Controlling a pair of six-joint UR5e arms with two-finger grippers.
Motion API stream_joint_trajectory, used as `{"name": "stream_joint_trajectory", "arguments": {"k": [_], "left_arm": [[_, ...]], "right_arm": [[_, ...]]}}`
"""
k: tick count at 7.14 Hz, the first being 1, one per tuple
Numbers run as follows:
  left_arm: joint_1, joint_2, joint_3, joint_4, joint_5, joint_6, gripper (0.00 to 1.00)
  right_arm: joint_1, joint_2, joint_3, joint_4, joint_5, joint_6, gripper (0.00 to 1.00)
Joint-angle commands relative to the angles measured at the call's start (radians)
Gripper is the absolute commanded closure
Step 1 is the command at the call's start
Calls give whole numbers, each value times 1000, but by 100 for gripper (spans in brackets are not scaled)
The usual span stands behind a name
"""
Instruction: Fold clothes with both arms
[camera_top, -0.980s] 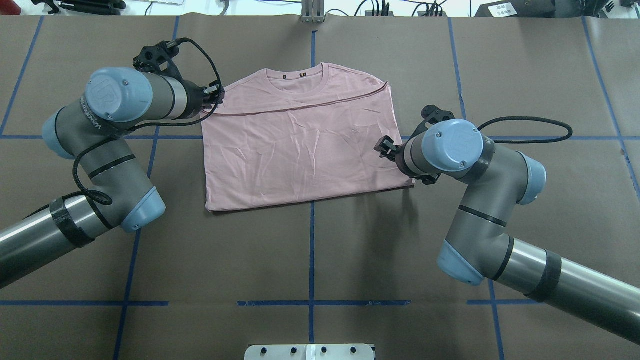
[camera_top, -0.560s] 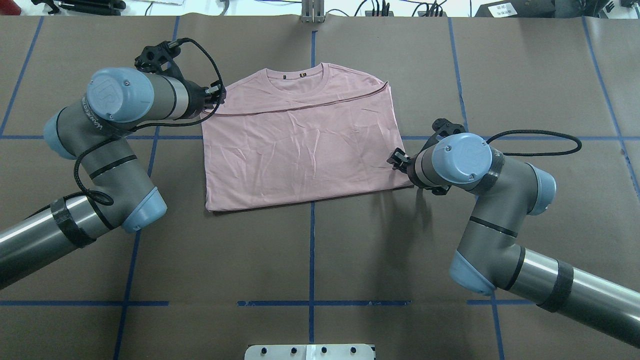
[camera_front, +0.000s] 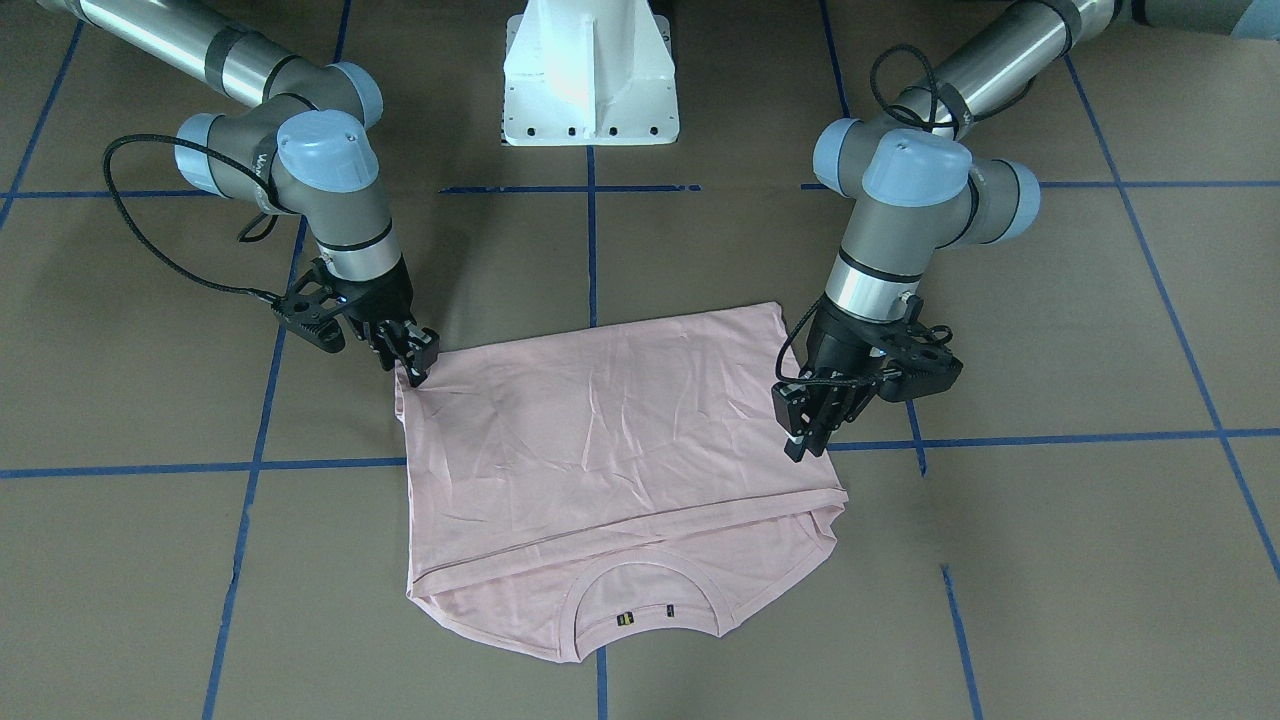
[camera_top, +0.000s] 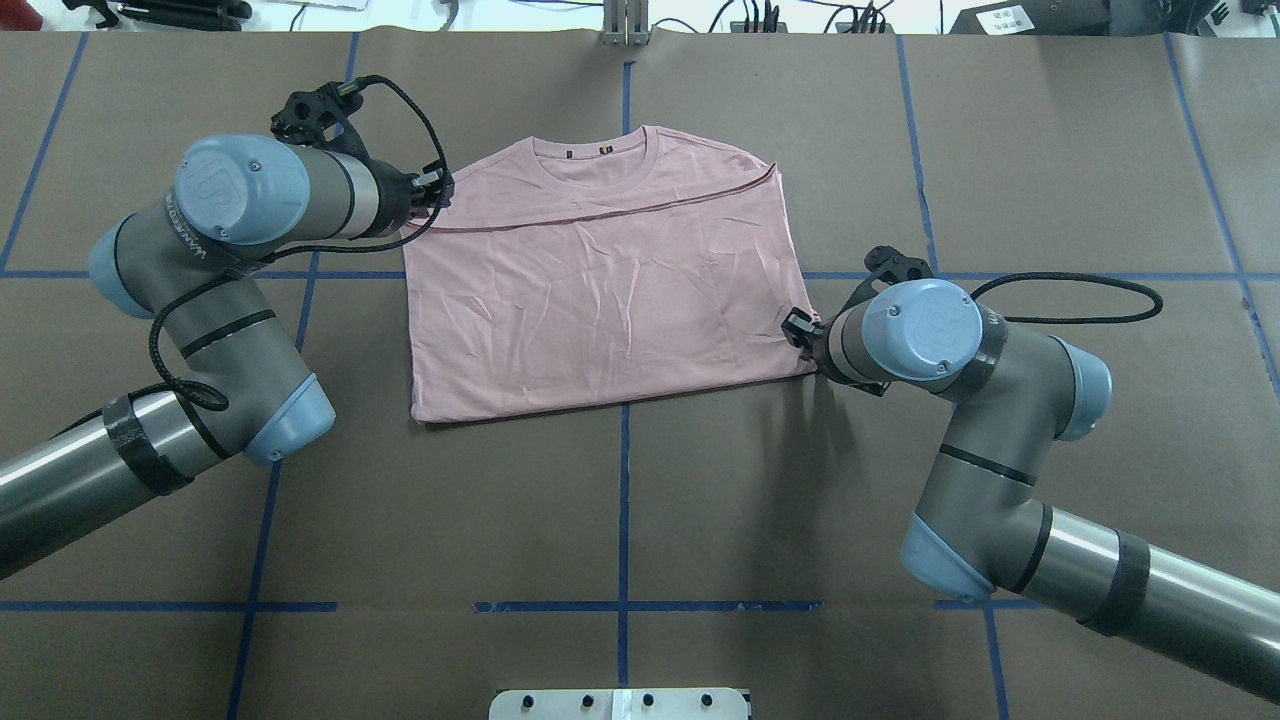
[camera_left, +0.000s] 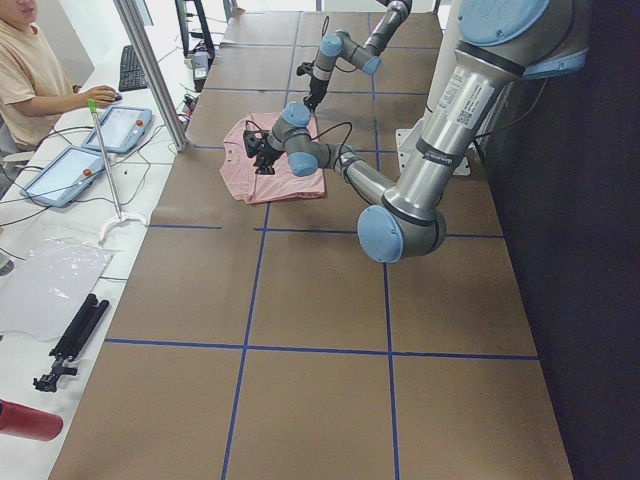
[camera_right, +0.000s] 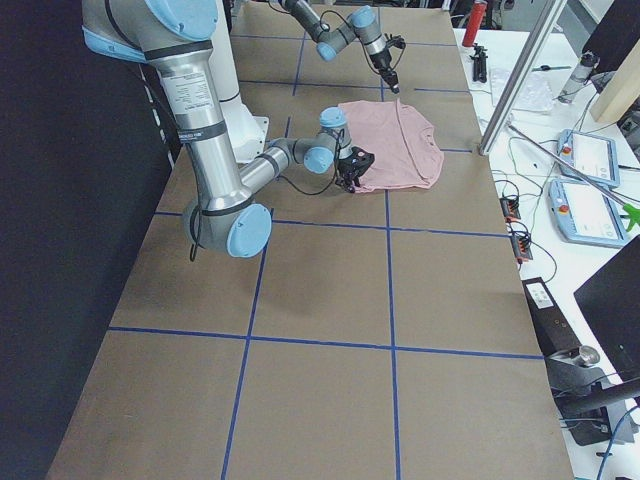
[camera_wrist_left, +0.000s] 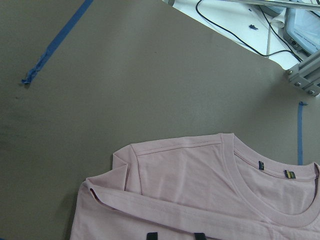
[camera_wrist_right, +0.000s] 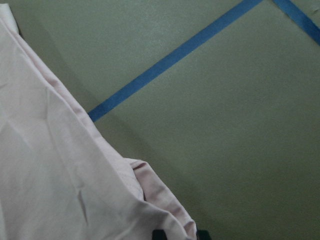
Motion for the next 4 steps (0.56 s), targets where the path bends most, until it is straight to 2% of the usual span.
{"name": "stream_joint_trajectory", "arguments": {"k": [1, 3, 4], "left_arm": [[0, -2, 0, 0, 2, 0, 64], [0, -7, -2, 2, 0, -2, 64], [0, -7, -11, 2, -2, -3, 64]], "right_arm": [[-18, -51, 63, -2, -4, 1, 100], [-89, -163, 213, -4, -7, 2, 100], [-145, -228, 326, -5, -6, 8, 100]]}}
